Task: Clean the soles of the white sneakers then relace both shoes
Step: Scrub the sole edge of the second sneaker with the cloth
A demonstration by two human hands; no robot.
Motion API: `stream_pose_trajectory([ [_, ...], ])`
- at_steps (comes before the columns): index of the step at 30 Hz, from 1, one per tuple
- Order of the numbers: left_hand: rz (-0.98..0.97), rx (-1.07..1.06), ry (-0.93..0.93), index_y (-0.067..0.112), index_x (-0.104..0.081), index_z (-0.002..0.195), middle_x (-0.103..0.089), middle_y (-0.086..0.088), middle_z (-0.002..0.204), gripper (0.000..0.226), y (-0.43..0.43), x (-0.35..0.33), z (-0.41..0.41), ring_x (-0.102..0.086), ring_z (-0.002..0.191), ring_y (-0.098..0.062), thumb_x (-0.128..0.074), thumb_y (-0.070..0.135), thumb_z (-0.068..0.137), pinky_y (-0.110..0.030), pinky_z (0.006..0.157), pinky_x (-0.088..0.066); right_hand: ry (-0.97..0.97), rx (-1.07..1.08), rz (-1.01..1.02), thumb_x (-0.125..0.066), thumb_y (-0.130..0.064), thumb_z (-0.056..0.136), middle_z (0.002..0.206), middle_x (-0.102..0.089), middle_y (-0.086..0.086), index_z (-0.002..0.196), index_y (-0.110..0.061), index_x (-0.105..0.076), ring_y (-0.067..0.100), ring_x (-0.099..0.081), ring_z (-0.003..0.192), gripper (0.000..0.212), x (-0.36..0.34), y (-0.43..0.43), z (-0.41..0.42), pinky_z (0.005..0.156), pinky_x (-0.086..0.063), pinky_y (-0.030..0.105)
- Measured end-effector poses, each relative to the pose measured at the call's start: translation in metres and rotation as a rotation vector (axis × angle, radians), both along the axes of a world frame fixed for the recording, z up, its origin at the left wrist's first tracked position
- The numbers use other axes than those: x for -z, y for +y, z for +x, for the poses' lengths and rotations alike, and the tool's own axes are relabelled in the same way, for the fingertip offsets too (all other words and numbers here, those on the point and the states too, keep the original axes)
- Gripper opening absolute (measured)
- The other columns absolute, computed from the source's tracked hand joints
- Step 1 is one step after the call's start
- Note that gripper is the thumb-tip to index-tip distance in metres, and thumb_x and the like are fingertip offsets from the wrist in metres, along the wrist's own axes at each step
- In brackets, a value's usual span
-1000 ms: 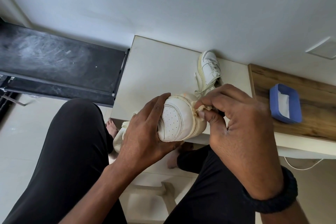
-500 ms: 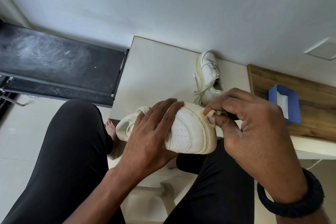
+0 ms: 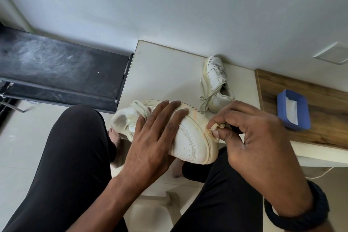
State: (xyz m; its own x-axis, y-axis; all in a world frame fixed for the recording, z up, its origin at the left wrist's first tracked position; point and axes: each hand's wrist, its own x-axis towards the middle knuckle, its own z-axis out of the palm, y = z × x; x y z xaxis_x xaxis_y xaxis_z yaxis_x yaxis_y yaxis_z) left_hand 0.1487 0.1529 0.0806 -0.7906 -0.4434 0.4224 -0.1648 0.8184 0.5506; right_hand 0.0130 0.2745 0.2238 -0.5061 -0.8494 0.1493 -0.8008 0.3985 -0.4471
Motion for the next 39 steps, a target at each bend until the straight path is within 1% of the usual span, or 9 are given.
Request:
stream_pose_trajectory([
  [4,-0.049,-0.002,0.02,0.016,-0.04,0.153,-0.045,-0.013,0.161,0.067,0.0,0.0,-0.001,-0.037,0.153,-0.031,-0.07,0.027,0.094,-0.057,0.098,-0.045,-0.01,0.034,-0.005,-0.082,-0.002,0.076,0.086,-0.068,-0.015,0.082,-0.021,-0.077,0.005,-0.067,0.081,0.021,0.002,0.0,0.0,0.072,-0.057,0.024],
  [9,-0.069,-0.048,0.049,0.02,-0.04,0.151,-0.044,-0.016,0.156,0.081,-0.001,0.0,0.0,-0.036,0.153,-0.029,-0.083,0.01,0.084,-0.049,0.093,-0.043,-0.039,-0.024,-0.02,-0.081,-0.002,0.078,0.086,-0.066,-0.016,0.083,-0.021,-0.077,0.004,-0.066,0.084,0.021,-0.002,0.005,0.0,0.075,-0.05,0.01],
  [11,-0.078,-0.069,0.083,0.021,-0.041,0.15,-0.041,-0.014,0.155,0.08,-0.001,-0.001,0.0,-0.034,0.154,-0.027,-0.083,0.007,0.084,-0.046,0.092,-0.042,-0.05,-0.072,-0.032,-0.075,-0.009,0.079,0.087,-0.065,-0.018,0.082,-0.022,-0.077,0.002,-0.065,0.084,0.014,-0.007,0.006,0.001,0.075,-0.047,0.007],
  [17,-0.16,-0.106,0.194,0.022,-0.045,0.149,-0.044,-0.009,0.154,0.062,-0.002,0.002,0.001,-0.041,0.152,-0.026,-0.076,0.013,0.096,-0.051,0.093,-0.048,-0.097,-0.245,-0.002,-0.074,-0.012,0.079,0.091,-0.063,-0.017,0.085,-0.021,-0.077,0.003,-0.066,0.086,0.012,-0.012,0.012,0.001,0.072,-0.048,0.009],
  [23,-0.22,-0.092,0.205,0.026,-0.045,0.151,-0.046,-0.006,0.155,0.063,0.001,0.001,0.002,-0.047,0.148,-0.026,-0.075,0.011,0.097,-0.05,0.091,-0.048,0.044,-0.043,-0.054,-0.076,-0.005,0.08,0.088,-0.063,-0.015,0.084,-0.02,-0.077,0.005,-0.063,0.081,0.016,-0.001,0.011,0.001,0.075,-0.048,0.011],
  [28,-0.198,-0.089,0.203,0.025,-0.045,0.15,-0.045,-0.006,0.156,0.066,0.003,0.003,0.002,-0.044,0.15,-0.025,-0.076,0.007,0.095,-0.054,0.098,-0.046,-0.041,-0.148,-0.042,-0.073,-0.014,0.078,0.09,-0.061,-0.017,0.085,-0.02,-0.077,0.0,-0.063,0.083,0.011,-0.009,0.014,0.002,0.075,-0.045,0.005],
  [31,-0.191,-0.093,0.205,0.025,-0.046,0.15,-0.046,-0.006,0.156,0.062,0.002,0.004,0.0,-0.046,0.149,-0.025,-0.074,0.009,0.097,-0.054,0.101,-0.044,-0.065,-0.29,0.039,-0.072,-0.015,0.081,0.095,-0.06,-0.019,0.089,-0.023,-0.077,0.003,-0.064,0.087,0.013,-0.012,0.015,0.008,0.073,-0.05,0.012],
  [34,-0.181,-0.105,0.196,0.026,-0.046,0.15,-0.046,-0.005,0.156,0.059,0.002,0.006,-0.001,-0.046,0.149,-0.024,-0.073,0.014,0.099,-0.054,0.103,-0.043,0.039,-0.387,0.076,-0.071,-0.01,0.081,0.099,-0.06,-0.014,0.093,-0.023,-0.076,0.005,-0.061,0.091,0.018,-0.008,0.014,0.009,0.075,-0.054,0.021],
  [39,-0.176,-0.097,0.172,0.027,-0.045,0.151,-0.045,-0.004,0.156,0.06,-0.001,0.008,0.001,-0.044,0.15,-0.025,-0.071,0.011,0.099,-0.053,0.1,-0.042,0.006,-0.208,-0.035,-0.071,-0.011,0.081,0.095,-0.06,-0.013,0.089,-0.02,-0.077,0.005,-0.063,0.086,0.013,0.007,0.011,0.002,0.075,-0.051,0.013],
])
